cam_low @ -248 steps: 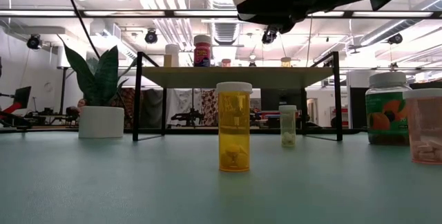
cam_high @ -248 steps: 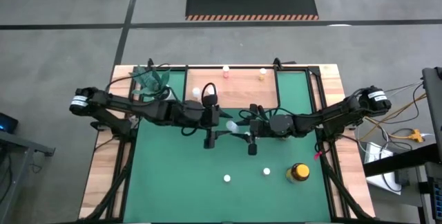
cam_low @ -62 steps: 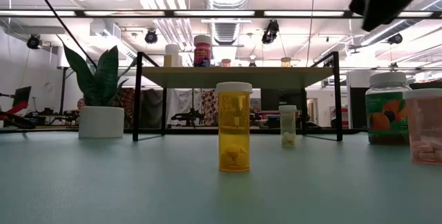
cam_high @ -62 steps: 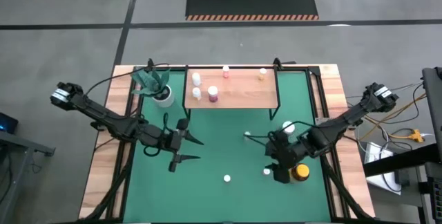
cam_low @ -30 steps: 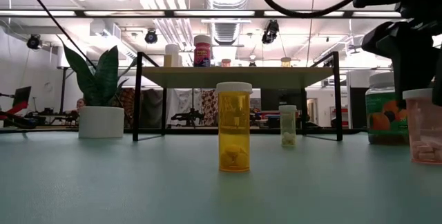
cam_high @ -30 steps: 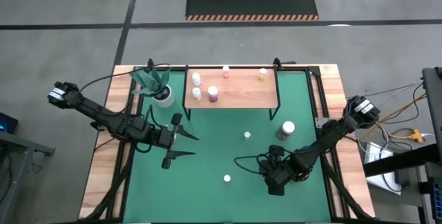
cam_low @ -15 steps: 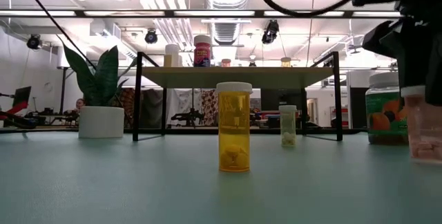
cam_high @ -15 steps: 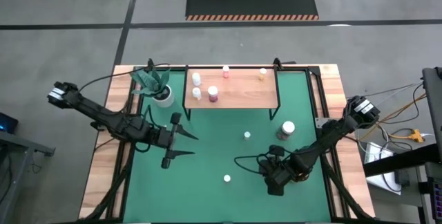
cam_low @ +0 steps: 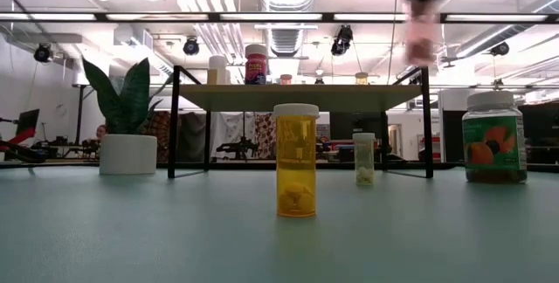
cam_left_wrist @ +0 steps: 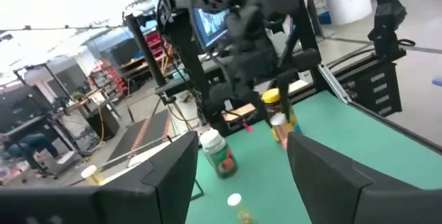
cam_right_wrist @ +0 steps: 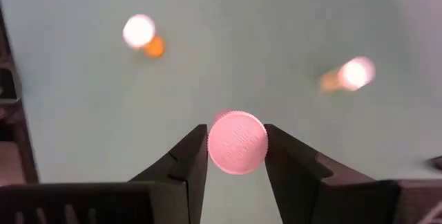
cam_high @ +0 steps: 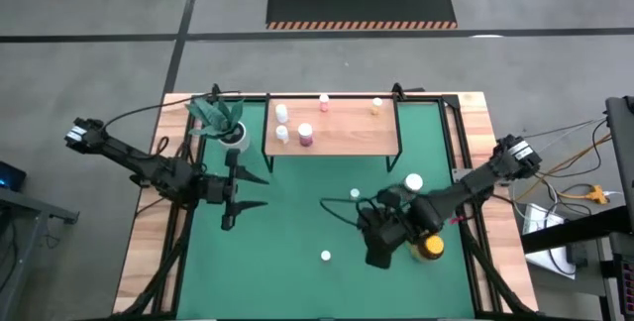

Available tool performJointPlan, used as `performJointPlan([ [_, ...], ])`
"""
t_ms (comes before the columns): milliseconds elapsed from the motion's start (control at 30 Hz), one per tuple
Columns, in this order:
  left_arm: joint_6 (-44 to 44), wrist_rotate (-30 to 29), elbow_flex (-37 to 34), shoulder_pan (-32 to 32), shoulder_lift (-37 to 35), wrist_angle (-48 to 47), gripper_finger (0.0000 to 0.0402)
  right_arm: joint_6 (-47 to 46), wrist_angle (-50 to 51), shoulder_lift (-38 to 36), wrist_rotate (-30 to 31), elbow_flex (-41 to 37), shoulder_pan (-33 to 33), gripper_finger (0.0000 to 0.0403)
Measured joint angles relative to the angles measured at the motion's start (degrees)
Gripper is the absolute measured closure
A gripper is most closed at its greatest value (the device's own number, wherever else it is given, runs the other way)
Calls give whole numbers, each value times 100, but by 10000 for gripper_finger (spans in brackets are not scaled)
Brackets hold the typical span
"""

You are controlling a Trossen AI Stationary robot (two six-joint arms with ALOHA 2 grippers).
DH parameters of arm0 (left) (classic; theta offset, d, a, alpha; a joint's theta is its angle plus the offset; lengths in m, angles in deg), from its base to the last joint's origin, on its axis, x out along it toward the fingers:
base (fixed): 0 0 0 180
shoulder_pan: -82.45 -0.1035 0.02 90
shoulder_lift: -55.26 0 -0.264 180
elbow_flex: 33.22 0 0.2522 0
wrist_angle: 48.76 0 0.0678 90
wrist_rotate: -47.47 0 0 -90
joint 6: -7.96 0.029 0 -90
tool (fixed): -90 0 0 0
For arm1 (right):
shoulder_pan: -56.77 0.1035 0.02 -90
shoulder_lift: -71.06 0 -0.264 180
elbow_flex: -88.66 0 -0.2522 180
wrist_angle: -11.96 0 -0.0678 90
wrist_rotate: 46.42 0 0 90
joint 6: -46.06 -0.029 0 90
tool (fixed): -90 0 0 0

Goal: Pick and place medicine bottles onto shelf by color
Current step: Put the pink pill bottle on the shelf aligned with the other pink pill bottle

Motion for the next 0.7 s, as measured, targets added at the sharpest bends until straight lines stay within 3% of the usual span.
performJointPlan([
  [433,89,-89,-414,-2,-666,15,195,1811,779,605,23,2353,-1562,282],
  [700,89,-93,-414,-2,-709,7,195,2665,1908,1350,549,3819,-2368,282],
])
